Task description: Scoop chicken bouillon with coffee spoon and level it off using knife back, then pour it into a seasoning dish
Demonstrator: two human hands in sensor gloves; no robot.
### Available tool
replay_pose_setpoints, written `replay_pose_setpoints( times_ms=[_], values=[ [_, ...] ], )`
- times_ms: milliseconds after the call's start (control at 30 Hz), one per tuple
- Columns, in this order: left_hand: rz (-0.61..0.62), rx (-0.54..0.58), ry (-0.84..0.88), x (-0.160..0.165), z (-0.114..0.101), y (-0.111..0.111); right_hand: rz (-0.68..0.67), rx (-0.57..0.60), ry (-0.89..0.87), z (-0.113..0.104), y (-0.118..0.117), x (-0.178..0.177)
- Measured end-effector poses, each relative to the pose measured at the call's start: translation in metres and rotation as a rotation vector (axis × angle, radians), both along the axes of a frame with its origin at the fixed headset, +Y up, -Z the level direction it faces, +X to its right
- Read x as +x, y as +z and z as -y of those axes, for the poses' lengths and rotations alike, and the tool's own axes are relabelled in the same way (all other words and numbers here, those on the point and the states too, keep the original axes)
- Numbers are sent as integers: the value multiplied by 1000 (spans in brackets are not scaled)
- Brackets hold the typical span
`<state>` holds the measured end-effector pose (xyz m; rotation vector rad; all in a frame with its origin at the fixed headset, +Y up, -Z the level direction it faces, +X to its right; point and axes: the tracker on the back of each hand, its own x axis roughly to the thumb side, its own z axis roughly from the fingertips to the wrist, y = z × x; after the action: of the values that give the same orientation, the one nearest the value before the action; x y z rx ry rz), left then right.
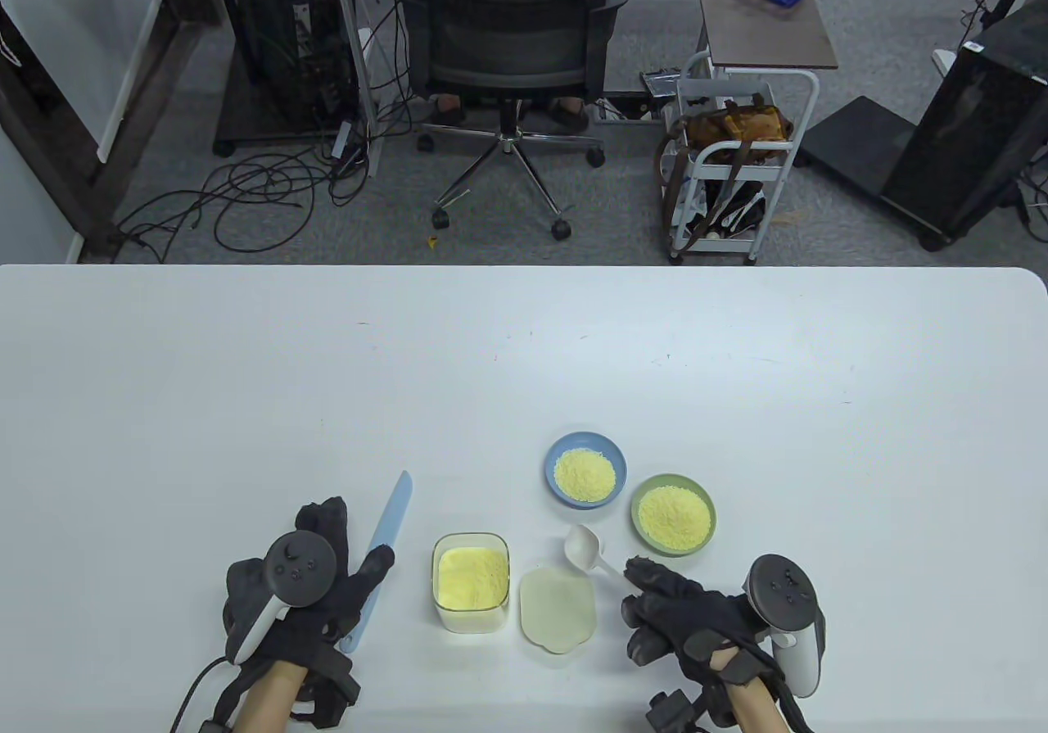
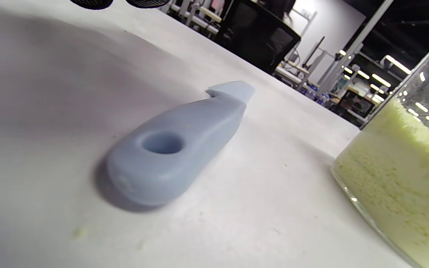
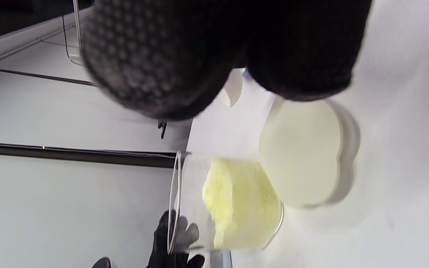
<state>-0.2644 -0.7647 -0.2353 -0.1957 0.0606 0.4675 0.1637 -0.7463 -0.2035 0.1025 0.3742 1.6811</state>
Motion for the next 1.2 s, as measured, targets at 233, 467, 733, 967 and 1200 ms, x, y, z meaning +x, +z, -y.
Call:
replay_pose_setpoints(
  times_ms=[233,467,733,967,1200],
  values=[
    [217,124,270,23,-14,8,-71,39,36,-6,4,-15],
    [397,96,147,59,-11,15,-94,106,48,-27,-2,-27],
    [415,60,124,62,1,12,-185,138,131,-47,-14,-62],
    [418,55,140,63,2,12,-235,183,381,-62,-29,-91],
    [422,53,147,63,2,13,-276,275,632,-65,-39,-115]
  ],
)
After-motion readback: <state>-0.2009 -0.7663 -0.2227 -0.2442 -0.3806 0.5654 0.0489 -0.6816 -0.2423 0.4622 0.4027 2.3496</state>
